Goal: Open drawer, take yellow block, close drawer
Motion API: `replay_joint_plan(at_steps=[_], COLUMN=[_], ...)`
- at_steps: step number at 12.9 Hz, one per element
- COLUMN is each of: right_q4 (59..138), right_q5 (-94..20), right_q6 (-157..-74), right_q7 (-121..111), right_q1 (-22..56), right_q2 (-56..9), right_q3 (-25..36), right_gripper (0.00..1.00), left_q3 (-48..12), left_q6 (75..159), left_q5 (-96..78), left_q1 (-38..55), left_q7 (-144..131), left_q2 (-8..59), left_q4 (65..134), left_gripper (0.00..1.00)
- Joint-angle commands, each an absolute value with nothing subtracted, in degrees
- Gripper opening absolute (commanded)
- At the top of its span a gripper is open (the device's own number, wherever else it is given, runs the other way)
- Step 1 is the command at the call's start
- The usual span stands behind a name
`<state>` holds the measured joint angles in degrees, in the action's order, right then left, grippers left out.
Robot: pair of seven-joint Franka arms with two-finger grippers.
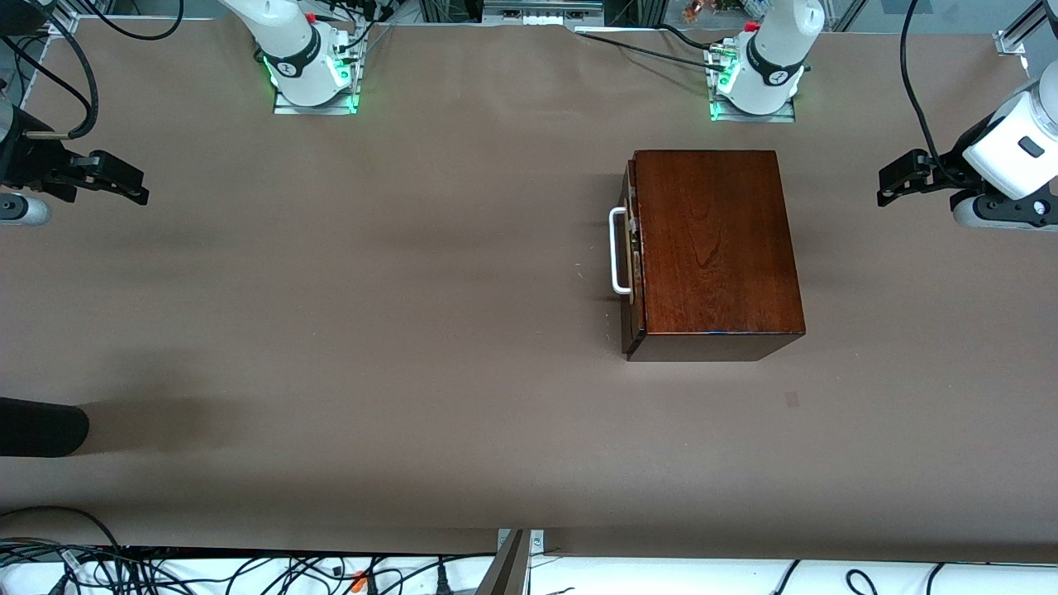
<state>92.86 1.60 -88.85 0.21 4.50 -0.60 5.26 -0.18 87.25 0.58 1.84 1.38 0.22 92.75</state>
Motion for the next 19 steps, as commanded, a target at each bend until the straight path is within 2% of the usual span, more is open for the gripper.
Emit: replay_joint_plan(at_steps=[1, 14, 17, 19], right_q4=[92.4, 92.4, 92.4, 92.4], right_q5=[1.6, 1.6, 1.6, 1.6], right_q6=[-88.2, -88.1, -88.1, -88.1], right_q7=[0.9, 0.9, 0.9, 0.9], right_q1=[3.7, 3.7, 3.7, 3.7], right_q2=[-0.2, -0.2, -0.2, -0.2], right_q3=[4.5, 4.5, 4.5, 4.5], right_gripper=[1.00, 1.00, 1.00, 1.00], left_q3=[-0.4, -0.4, -3.2, -7.7], left_q6=[86.3, 85.2, 84.1, 79.8], left_q5=[0.4, 0.3, 0.1, 0.0], left_q1=[1.9, 1.9, 1.9, 2.0], left_q7=[1.6, 1.1, 1.2, 1.4], left_q2=[-0.4, -0.3, -0.4, 0.2], left_q4=[92.3, 92.3, 92.2, 90.8], left_gripper=[1.00, 1.00, 1.00, 1.00])
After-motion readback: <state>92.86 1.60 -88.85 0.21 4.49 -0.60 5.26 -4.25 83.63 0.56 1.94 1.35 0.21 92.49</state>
